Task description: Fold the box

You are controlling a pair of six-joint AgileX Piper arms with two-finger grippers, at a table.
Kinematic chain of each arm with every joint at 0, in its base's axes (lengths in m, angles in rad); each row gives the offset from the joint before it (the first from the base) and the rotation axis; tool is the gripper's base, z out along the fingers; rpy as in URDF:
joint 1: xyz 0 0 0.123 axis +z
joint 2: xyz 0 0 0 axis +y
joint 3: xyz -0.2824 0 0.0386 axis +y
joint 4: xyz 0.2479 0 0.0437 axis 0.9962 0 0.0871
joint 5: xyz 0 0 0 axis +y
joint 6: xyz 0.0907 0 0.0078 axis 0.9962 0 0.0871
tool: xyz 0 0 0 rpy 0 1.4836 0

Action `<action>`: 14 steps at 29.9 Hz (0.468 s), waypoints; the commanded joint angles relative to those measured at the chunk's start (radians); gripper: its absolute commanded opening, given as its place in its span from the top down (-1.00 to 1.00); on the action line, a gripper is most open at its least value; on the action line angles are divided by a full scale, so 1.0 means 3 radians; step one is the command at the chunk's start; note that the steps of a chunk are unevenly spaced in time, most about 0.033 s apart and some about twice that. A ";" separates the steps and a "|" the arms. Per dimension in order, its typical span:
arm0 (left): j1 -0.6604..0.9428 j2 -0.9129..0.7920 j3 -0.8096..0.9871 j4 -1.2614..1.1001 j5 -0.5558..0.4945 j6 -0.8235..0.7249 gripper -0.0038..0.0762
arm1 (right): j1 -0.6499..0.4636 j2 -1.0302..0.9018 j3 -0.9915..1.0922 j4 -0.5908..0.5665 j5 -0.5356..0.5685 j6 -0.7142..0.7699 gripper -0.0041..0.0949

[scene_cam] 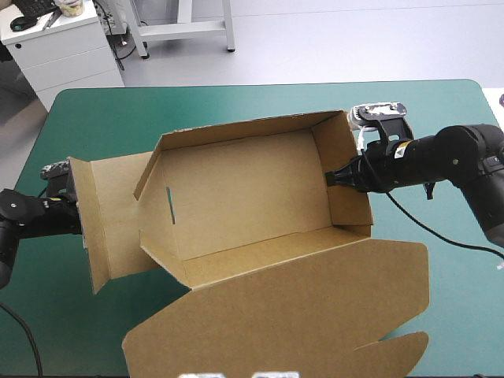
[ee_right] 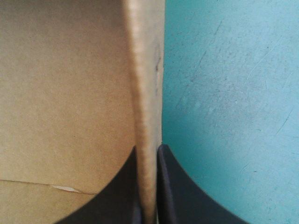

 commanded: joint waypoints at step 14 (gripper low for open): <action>-0.0062 -0.0070 -0.0088 -0.1868 0.0685 0.1279 -0.35 | -0.0450 0.0330 -0.0600 0.0114 0.0108 0.0039 0.92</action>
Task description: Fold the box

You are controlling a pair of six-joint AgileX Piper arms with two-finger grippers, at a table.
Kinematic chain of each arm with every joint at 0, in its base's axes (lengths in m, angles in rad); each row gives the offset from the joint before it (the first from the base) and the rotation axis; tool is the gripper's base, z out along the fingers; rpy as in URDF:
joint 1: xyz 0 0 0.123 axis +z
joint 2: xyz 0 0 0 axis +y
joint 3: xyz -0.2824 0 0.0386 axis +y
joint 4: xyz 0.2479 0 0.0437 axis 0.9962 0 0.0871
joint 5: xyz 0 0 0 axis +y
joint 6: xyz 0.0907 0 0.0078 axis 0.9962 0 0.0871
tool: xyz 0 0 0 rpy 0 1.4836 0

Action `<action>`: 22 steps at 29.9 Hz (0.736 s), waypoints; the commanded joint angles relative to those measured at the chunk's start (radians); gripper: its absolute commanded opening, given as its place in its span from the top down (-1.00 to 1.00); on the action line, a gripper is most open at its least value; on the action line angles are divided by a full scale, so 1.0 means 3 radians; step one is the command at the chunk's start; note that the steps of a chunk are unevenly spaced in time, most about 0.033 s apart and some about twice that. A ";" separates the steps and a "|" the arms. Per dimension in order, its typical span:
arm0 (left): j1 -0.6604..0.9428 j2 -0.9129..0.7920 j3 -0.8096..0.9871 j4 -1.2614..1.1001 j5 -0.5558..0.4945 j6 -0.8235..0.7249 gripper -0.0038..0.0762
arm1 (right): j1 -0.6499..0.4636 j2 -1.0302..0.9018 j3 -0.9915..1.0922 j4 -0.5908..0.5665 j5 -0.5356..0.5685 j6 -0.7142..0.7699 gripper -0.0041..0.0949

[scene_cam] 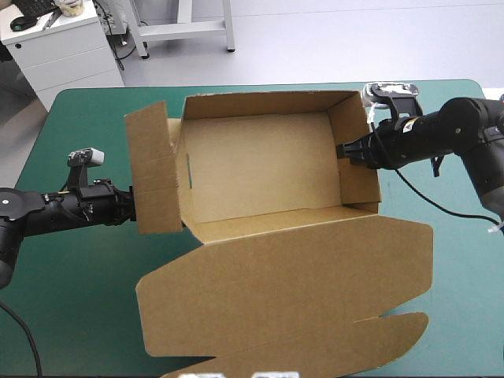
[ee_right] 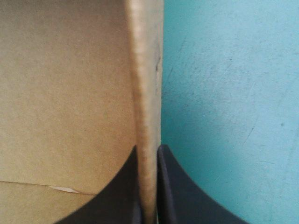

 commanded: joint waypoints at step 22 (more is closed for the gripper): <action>-0.0384 -0.0070 -0.0255 -0.1572 0.0606 0.0489 -0.34 | -0.0109 -0.0051 -0.0161 -0.0306 -0.0157 0.0134 0.92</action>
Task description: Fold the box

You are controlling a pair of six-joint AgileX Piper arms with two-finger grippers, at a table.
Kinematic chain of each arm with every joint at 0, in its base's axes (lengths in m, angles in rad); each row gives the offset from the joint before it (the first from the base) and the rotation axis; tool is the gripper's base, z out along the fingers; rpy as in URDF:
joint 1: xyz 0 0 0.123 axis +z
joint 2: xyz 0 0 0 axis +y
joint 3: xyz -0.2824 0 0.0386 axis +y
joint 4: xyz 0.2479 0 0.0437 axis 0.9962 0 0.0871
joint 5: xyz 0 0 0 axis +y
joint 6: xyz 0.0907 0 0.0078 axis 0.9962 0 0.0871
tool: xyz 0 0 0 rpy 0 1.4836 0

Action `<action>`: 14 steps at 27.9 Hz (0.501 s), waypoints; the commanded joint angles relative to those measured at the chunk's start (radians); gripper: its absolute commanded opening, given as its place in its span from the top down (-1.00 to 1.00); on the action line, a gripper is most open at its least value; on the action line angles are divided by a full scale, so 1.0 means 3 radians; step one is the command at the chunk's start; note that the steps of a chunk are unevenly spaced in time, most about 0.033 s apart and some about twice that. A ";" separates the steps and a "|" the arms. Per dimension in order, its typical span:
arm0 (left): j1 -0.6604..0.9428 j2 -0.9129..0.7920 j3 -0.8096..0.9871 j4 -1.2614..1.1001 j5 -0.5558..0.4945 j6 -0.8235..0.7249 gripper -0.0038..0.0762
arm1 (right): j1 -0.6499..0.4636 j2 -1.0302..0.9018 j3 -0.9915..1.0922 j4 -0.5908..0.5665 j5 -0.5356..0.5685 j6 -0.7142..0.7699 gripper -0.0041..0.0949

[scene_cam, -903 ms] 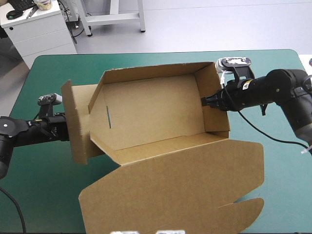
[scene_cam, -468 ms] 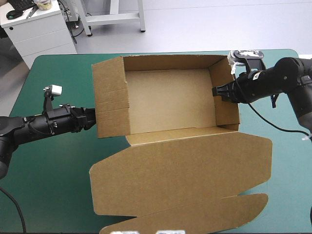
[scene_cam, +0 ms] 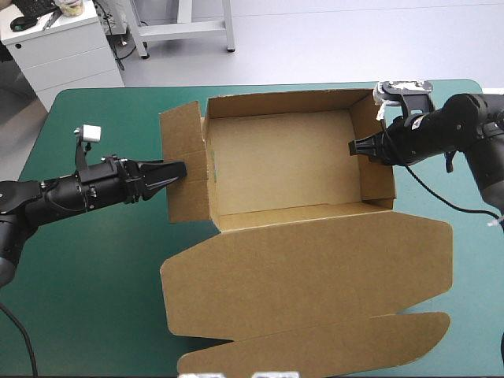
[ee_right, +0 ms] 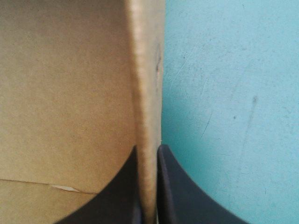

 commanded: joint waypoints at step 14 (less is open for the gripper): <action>-0.0423 -0.0070 -0.0186 -0.0416 -0.0112 -0.0040 -0.34 | 0.0017 -0.0117 -0.0114 0.0205 -0.0235 0.0048 0.92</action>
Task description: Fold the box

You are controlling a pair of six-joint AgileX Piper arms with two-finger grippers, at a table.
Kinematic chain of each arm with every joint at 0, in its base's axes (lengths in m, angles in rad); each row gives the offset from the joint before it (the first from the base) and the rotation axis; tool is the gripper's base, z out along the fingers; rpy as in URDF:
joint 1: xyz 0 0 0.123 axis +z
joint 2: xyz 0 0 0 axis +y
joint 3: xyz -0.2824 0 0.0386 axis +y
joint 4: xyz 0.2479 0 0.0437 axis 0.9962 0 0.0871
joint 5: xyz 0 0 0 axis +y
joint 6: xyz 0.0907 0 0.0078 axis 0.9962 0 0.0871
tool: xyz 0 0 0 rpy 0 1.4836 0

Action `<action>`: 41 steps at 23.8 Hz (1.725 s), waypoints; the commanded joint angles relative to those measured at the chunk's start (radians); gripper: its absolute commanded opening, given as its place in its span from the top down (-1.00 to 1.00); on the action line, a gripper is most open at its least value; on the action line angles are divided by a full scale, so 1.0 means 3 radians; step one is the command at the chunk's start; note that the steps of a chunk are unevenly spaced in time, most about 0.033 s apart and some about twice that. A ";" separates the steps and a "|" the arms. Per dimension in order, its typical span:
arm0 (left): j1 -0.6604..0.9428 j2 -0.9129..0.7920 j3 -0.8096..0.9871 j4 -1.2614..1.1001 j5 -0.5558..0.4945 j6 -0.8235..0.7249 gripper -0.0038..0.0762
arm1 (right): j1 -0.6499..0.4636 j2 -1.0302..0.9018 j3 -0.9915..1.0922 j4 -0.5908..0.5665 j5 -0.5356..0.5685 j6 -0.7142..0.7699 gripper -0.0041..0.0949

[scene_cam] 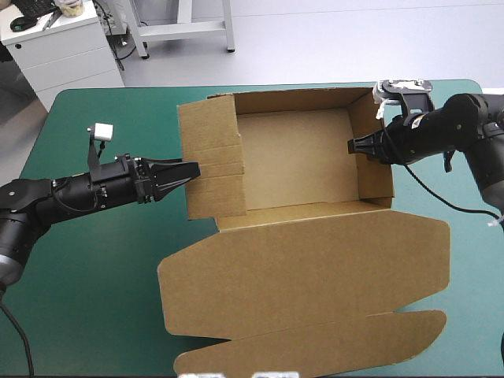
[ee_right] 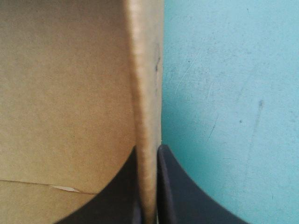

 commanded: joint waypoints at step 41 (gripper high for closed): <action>-0.2064 0.0271 -0.0817 0.5146 -0.1832 -0.4276 0.93 | 0.1256 -0.0105 -0.0112 -0.1348 -0.0525 0.1550 0.92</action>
